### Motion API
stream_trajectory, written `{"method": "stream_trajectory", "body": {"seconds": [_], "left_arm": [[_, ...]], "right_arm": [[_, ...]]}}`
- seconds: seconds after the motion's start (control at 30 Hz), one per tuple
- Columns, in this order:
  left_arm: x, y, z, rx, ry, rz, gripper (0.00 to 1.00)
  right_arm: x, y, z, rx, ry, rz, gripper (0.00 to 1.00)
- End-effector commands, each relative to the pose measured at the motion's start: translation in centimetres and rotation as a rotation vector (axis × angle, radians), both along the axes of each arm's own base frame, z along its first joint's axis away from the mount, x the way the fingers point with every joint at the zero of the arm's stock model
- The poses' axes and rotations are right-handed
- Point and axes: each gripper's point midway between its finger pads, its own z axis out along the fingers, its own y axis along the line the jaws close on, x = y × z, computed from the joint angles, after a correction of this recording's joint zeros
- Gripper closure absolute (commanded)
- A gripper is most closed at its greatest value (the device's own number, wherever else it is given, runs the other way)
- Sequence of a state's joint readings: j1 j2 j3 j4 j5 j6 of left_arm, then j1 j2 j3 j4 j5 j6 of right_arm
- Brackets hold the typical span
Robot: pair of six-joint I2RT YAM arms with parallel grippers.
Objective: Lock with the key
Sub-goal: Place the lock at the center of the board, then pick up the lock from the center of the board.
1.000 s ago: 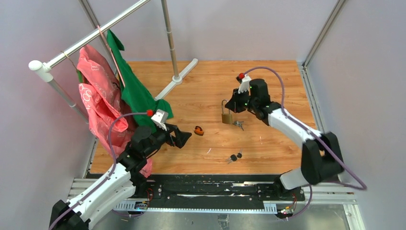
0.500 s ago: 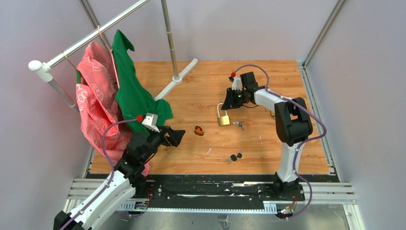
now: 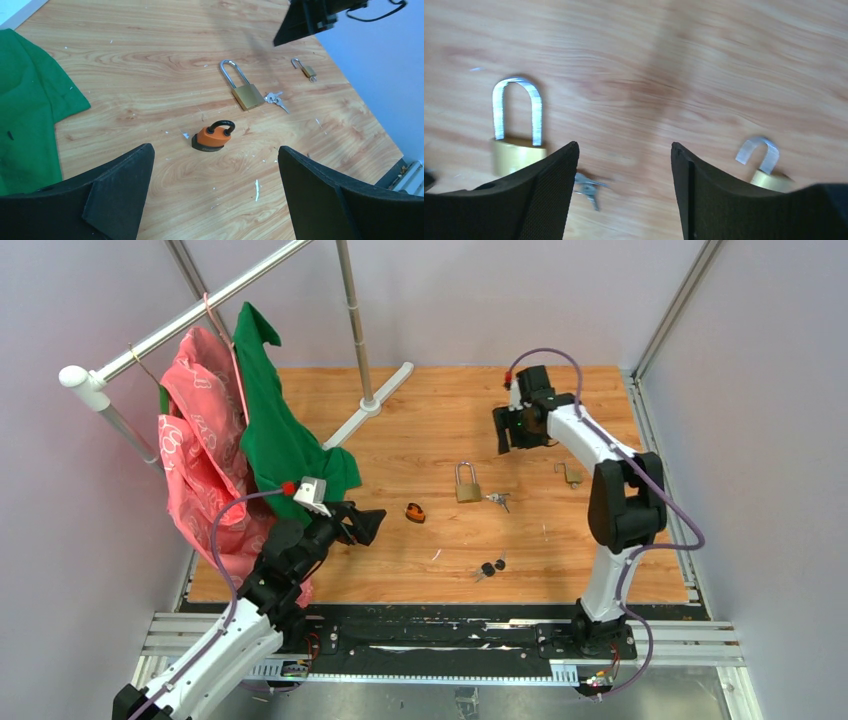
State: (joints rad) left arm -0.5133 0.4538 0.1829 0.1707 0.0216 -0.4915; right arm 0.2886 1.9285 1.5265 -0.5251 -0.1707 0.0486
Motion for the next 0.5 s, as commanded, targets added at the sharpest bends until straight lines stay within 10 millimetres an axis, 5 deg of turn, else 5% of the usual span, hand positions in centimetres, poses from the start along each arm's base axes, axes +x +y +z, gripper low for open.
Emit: {"method": "stream_trajectory", "body": {"seconds": [0.0, 0.23, 0.47], "left_arm": [[0.3, 0.5, 0.7, -0.02, -0.035, 0.027, 0.0], [0.3, 0.5, 0.9, -0.014, -0.05, 0.025, 0.0], [0.2, 0.6, 0.9, -0.016, -0.052, 0.026, 0.0]], "right_arm": [[-2.1, -12.9, 0.5, -0.333, 0.056, -0.276, 0.29], [-6.0, -19.9, -2.8, -0.271, 0.216, -0.444, 0.3], [-5.6, -20.0, -4.2, -0.177, 0.244, -0.376, 0.38]]}}
